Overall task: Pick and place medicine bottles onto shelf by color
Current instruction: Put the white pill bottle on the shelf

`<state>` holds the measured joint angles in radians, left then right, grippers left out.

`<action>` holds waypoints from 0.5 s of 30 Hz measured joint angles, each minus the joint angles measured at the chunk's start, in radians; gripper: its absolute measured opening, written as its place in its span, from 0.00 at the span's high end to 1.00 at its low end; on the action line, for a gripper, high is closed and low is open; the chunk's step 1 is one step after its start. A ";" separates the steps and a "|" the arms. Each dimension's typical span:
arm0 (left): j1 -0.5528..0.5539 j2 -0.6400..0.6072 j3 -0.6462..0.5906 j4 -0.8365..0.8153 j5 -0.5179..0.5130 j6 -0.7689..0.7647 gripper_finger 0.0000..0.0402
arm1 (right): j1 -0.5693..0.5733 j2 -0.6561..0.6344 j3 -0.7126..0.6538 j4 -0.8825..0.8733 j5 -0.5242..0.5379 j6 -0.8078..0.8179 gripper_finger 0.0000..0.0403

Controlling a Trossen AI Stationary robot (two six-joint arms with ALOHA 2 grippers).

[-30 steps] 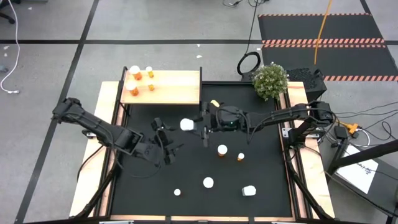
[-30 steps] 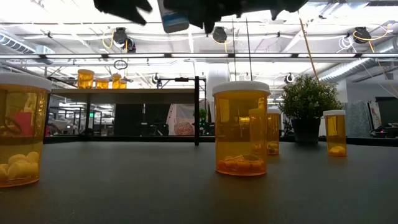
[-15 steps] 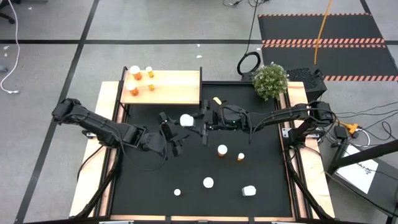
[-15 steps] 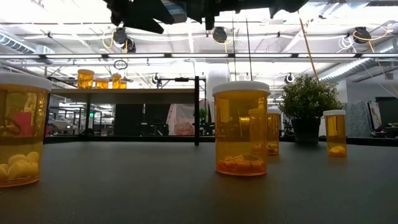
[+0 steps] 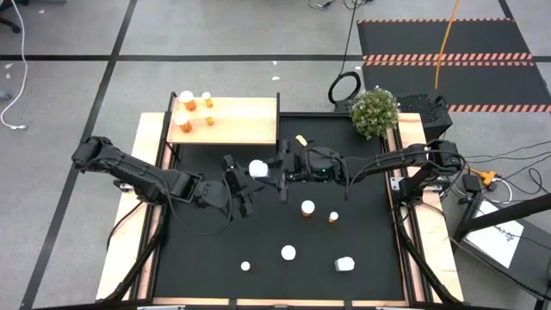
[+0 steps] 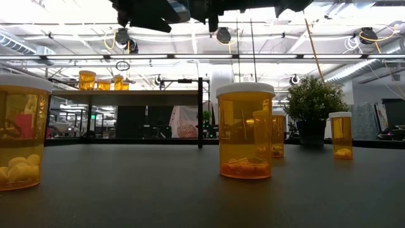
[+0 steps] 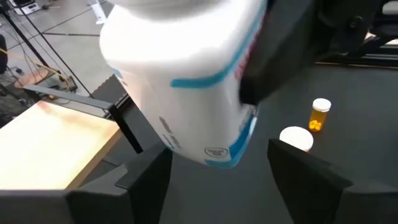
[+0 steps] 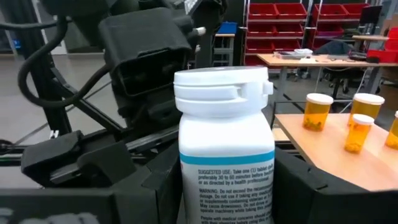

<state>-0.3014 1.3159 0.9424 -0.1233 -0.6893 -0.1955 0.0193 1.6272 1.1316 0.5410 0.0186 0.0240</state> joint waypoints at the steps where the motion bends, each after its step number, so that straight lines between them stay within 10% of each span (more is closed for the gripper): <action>1: 0.002 0.000 0.000 0.003 0.001 -0.002 0.31 | 0.002 0.000 0.000 -0.001 -0.004 -0.006 0.56; 9: 0.004 0.000 0.000 0.056 0.019 0.038 0.18 | 0.002 0.000 0.000 -0.001 -0.050 -0.017 0.56; 15: 0.004 -0.001 0.000 0.073 0.034 0.042 0.26 | 0.004 0.000 0.000 -0.022 -0.050 -0.039 0.56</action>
<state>-0.2977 1.3151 0.9424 -0.0501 -0.6554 -0.1533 0.0233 1.6272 1.1316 0.5186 -0.0315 -0.0151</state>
